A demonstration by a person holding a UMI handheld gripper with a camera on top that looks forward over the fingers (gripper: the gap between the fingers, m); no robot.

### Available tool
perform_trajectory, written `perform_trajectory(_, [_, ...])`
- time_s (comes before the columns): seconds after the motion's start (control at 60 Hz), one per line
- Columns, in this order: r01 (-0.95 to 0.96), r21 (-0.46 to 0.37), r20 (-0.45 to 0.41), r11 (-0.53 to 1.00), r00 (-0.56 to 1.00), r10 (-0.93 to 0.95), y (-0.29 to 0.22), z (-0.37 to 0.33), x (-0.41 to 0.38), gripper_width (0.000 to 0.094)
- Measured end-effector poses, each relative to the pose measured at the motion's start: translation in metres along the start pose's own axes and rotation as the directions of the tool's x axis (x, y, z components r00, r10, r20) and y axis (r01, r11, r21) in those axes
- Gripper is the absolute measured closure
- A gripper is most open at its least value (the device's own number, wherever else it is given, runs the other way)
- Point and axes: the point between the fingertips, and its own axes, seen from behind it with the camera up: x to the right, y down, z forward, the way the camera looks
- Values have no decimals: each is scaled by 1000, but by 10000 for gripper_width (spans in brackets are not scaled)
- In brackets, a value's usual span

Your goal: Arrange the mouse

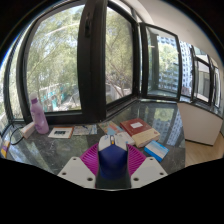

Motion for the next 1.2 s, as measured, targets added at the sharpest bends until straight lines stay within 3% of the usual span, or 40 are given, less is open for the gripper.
perform_trajectory(0.017, [-3, -27, -6, 1000, 1000, 2, -14, 12, 4, 593])
perform_trajectory(0.1, [5, -132, -11, 991, 1000, -7, 53, 28, 23, 590])
perform_trajectory(0.217, [0, -201, -22, 980, 1000, -5, 92, 43, 38, 556])
perform_trajectory(0.433, [7, -272, 8, 962, 1000, -5, 119, 39, 38, 390])
perform_trajectory(0.467, [13, -269, 10, 963, 1000, -11, 117, 37, 38, 317])
perform_trajectory(0.533, [24, -259, 3, 966, 1000, -25, 112, 29, 39, 77])
perform_trajectory(0.55, [26, -255, 2, 967, 1000, -26, 110, 26, 39, 68])
perform_trajectory(0.917, [49, -100, -66, 994, 996, -55, 34, -115, 30, 79])
perform_trajectory(1.2, [88, -59, -66, 994, 994, -92, 30, -217, 12, 82])
